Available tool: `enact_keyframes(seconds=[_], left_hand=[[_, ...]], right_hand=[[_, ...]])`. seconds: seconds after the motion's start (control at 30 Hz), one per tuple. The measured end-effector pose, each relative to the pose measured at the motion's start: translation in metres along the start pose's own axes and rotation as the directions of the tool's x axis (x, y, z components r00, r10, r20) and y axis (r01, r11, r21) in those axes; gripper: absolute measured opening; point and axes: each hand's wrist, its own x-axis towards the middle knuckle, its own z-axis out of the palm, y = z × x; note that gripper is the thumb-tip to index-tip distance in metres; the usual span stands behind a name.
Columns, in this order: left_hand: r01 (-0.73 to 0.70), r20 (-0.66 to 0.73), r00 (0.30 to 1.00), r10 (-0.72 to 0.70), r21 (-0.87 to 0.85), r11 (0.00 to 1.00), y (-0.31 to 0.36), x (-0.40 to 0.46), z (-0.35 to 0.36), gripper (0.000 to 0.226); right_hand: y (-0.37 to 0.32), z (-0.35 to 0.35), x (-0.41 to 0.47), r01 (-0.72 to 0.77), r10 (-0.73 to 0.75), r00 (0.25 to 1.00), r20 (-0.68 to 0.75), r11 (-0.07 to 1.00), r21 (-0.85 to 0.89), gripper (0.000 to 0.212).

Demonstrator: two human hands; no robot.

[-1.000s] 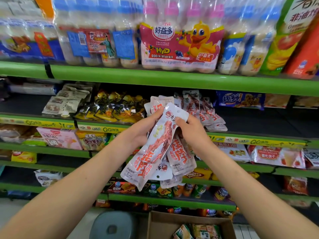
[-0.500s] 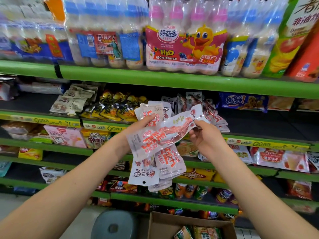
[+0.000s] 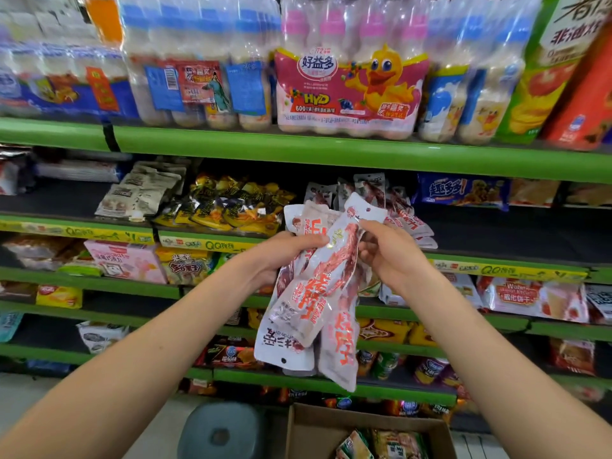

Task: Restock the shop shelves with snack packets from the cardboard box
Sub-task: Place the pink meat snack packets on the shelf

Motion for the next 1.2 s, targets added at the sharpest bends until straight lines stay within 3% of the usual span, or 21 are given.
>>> enact_keyframes(seconds=[0.1, 0.17, 0.37, 0.53, 0.67, 0.87, 1.2], left_hand=[[-0.094, -0.076, 0.993, 0.089, -0.064, 0.994, 0.0, 0.005, 0.001, 0.02], [-0.123, -0.116, 0.987, 0.111, -0.106, 0.987, -0.001, 0.011, 0.003, 0.023], [-0.062, -0.162, 0.986, 0.03, -0.193, 0.979, -0.03, 0.026, 0.024, 0.02], [-0.1, -0.142, 0.988, 0.067, -0.241, 0.965, -0.038, 0.03, 0.026, 0.027], [-0.123, -0.112, 0.989, 0.097, -0.26, 0.958, -0.035, 0.032, 0.028, 0.02], [-0.151, -0.117, 0.985, 0.124, -0.259, 0.954, -0.03, 0.035, 0.028, 0.019], [-0.235, -0.171, 0.965, 0.198, -0.233, 0.944, -0.019, 0.036, 0.026, 0.023]], right_hand=[[0.002, 0.0, -0.004, 0.058, -0.045, 0.981, 0.187, 0.996, -0.063, 0.025], [0.015, 0.002, -0.008, 0.035, 0.001, 0.972, 0.235, 0.988, -0.151, 0.033], [0.068, 0.004, -0.012, -0.052, 0.062, 0.993, 0.098, 0.993, -0.103, 0.028], [0.076, -0.01, -0.007, -0.006, 0.027, 0.994, 0.108, 0.981, -0.193, 0.027], [0.071, -0.013, -0.004, 0.043, -0.019, 0.993, 0.114, 0.977, -0.207, 0.015], [0.063, -0.016, -0.003, 0.091, -0.063, 0.991, 0.119, 0.964, -0.251, 0.014], [0.057, -0.018, -0.001, 0.094, -0.066, 0.987, 0.147, 0.976, -0.196, 0.015]])
